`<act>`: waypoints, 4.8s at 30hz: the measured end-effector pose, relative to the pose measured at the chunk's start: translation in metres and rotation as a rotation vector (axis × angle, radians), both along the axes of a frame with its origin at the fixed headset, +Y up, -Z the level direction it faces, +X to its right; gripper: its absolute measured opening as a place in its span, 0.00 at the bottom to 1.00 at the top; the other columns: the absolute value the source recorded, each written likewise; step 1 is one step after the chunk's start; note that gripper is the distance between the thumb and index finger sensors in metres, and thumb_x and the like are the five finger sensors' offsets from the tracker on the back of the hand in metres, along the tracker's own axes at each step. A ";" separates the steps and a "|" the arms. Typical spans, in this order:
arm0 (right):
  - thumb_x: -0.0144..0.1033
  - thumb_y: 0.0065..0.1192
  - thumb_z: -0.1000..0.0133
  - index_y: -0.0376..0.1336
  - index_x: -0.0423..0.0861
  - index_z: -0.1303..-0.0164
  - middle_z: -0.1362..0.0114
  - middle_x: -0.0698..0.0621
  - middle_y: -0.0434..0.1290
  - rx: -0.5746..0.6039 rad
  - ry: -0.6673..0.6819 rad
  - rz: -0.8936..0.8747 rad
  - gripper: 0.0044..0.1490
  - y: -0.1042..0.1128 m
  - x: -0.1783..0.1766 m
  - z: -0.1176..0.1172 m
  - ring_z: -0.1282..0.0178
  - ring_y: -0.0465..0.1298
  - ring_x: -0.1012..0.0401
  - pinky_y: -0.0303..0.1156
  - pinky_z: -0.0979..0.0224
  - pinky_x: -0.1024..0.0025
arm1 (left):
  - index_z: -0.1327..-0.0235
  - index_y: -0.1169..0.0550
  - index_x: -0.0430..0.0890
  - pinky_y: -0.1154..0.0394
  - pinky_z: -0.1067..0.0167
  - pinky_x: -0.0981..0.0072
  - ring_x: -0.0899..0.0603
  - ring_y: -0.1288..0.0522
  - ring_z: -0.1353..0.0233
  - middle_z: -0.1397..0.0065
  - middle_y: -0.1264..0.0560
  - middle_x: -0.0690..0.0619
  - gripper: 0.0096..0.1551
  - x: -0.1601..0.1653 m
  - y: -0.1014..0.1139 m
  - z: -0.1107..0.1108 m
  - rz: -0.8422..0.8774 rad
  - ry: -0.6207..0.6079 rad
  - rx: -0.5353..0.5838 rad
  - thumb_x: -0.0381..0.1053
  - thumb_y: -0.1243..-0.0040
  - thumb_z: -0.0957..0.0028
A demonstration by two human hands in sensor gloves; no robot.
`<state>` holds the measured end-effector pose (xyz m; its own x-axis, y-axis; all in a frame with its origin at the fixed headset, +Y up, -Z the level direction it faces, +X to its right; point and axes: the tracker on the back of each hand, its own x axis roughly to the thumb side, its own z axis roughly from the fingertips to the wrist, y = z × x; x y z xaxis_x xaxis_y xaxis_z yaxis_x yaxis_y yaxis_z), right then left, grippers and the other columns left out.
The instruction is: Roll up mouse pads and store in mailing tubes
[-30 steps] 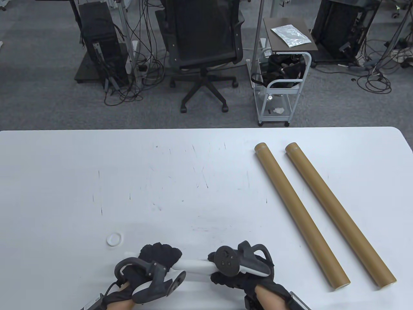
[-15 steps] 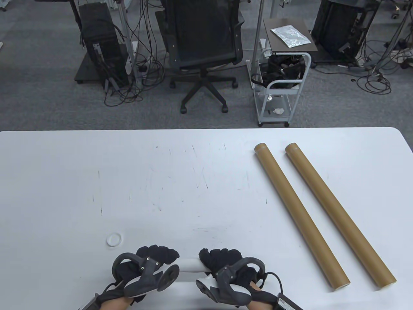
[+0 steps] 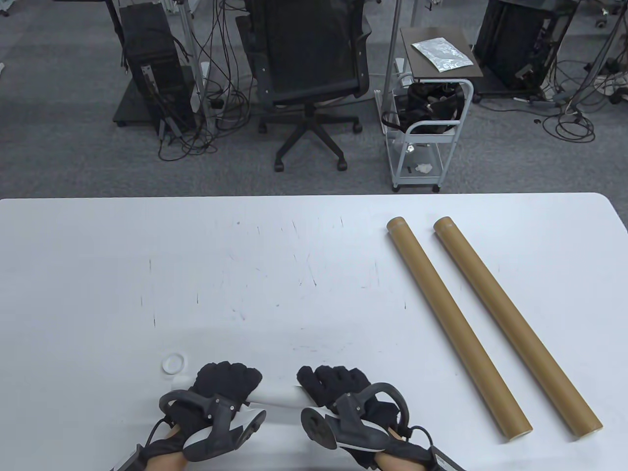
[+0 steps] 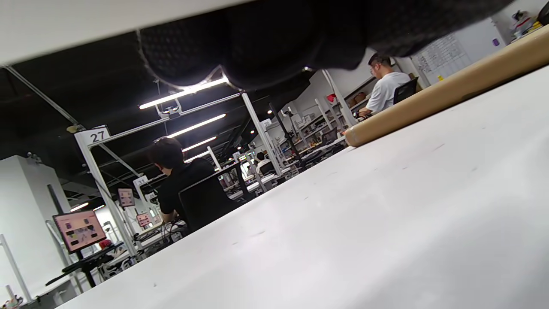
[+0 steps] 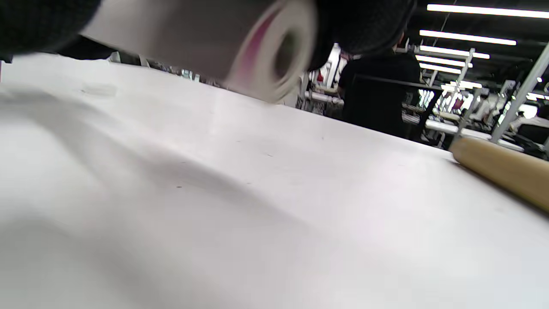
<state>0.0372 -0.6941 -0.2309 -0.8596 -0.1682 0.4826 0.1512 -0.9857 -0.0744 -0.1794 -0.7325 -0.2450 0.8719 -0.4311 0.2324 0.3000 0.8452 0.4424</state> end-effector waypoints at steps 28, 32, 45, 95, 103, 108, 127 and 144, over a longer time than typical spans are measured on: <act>0.58 0.62 0.59 0.34 0.45 0.18 0.13 0.40 0.45 -0.405 -1.198 0.029 0.67 -0.032 0.355 -0.095 0.17 0.53 0.38 0.56 0.21 0.37 | 0.53 0.27 0.65 0.20 0.42 0.68 0.59 0.19 0.53 0.54 0.20 0.66 0.20 -0.023 0.000 -0.014 -0.018 0.081 0.015 0.64 0.37 0.57; 0.59 0.62 0.59 0.35 0.44 0.18 0.14 0.42 0.48 -0.524 -1.225 0.015 0.67 -0.051 0.370 -0.105 0.17 0.56 0.40 0.58 0.21 0.38 | 0.53 0.27 0.65 0.19 0.43 0.68 0.59 0.19 0.53 0.54 0.20 0.66 0.19 -0.024 -0.001 -0.016 -0.020 0.091 -0.001 0.64 0.37 0.57; 0.60 0.63 0.61 0.45 0.52 0.19 0.21 0.50 0.60 -0.506 -1.170 -0.001 0.61 -0.059 0.369 -0.156 0.26 0.67 0.46 0.66 0.25 0.48 | 0.54 0.26 0.64 0.19 0.43 0.67 0.59 0.19 0.53 0.55 0.20 0.66 0.20 -0.033 -0.003 -0.023 -0.024 0.166 -0.013 0.64 0.37 0.58; 0.63 0.64 0.61 0.53 0.61 0.32 0.31 0.58 0.67 0.686 -0.385 0.171 0.47 -0.001 0.174 -0.016 0.36 0.72 0.57 0.66 0.25 0.51 | 0.53 0.25 0.64 0.19 0.44 0.68 0.59 0.18 0.54 0.55 0.20 0.66 0.20 -0.107 -0.003 -0.047 0.146 0.446 -0.077 0.64 0.37 0.57; 0.63 0.66 0.62 0.53 0.61 0.33 0.30 0.58 0.66 0.659 -0.436 0.178 0.47 -0.005 0.188 -0.019 0.34 0.71 0.58 0.64 0.23 0.49 | 0.52 0.27 0.66 0.21 0.40 0.69 0.60 0.20 0.51 0.53 0.21 0.67 0.20 -0.109 -0.005 -0.042 0.103 0.304 -0.149 0.64 0.37 0.58; 0.62 0.68 0.63 0.53 0.61 0.33 0.29 0.60 0.66 0.605 -0.494 0.167 0.48 -0.009 0.205 -0.024 0.30 0.70 0.59 0.61 0.20 0.48 | 0.52 0.28 0.68 0.22 0.36 0.70 0.60 0.21 0.48 0.51 0.22 0.68 0.20 -0.101 -0.003 -0.033 0.100 0.194 -0.135 0.64 0.37 0.57; 0.63 0.64 0.63 0.53 0.60 0.33 0.31 0.59 0.67 0.552 -0.410 0.146 0.48 -0.012 0.188 -0.019 0.34 0.72 0.58 0.65 0.23 0.50 | 0.51 0.29 0.68 0.22 0.36 0.69 0.60 0.21 0.48 0.50 0.22 0.68 0.20 -0.091 0.000 -0.029 0.230 0.152 -0.133 0.64 0.38 0.56; 0.68 0.64 0.65 0.59 0.58 0.36 0.36 0.57 0.73 0.556 -0.301 0.239 0.47 -0.023 0.147 -0.019 0.41 0.78 0.58 0.71 0.29 0.53 | 0.29 0.36 0.62 0.25 0.28 0.63 0.54 0.24 0.32 0.31 0.26 0.62 0.49 -0.045 -0.014 -0.025 0.256 -0.080 -0.474 0.76 0.46 0.69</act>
<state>0.1844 -0.7167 -0.2500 -0.8512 -0.5246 0.0146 0.4539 -0.7498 -0.4814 -0.2246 -0.7464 -0.2697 0.9070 -0.0393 0.4194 0.0395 0.9992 0.0082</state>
